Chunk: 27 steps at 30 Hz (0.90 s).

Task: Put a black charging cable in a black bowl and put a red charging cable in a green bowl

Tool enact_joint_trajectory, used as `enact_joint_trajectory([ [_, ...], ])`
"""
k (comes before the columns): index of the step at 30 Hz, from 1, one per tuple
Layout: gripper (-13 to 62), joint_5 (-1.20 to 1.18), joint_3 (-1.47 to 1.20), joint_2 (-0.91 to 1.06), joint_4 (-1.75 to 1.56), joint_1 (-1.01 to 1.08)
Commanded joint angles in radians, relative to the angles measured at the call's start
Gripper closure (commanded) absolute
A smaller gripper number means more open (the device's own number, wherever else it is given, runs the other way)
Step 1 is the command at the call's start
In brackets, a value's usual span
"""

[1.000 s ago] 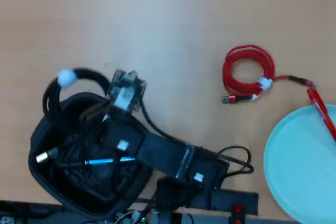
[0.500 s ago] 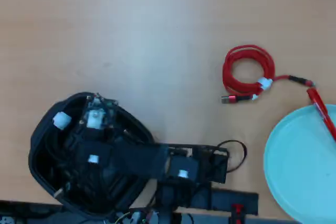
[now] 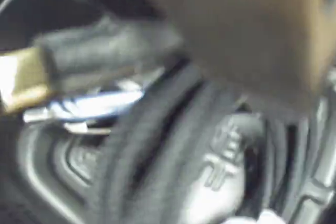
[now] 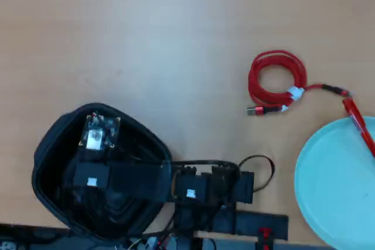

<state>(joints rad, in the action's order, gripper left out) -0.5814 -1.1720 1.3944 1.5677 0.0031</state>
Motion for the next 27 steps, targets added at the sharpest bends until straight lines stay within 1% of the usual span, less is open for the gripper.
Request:
enact_joint_trajectory([
  [1,20.1,0.0,0.052,0.017,-0.025,-0.012],
  [8,-5.5,-0.009,0.026,0.017,-0.018,-0.011],
  [10,-8.9,-0.031,0.026,0.018,-0.018,-0.003],
  [13,-8.4,-0.057,0.025,0.025,-0.014,0.032],
  [19,-7.2,-0.02,0.04,0.086,0.011,0.27],
  [21,-5.8,0.071,0.038,0.12,0.008,0.357],
  [25,-3.2,0.414,0.032,0.13,-0.029,0.56],
  [27,-1.9,0.548,0.032,0.126,-0.072,0.649],
])
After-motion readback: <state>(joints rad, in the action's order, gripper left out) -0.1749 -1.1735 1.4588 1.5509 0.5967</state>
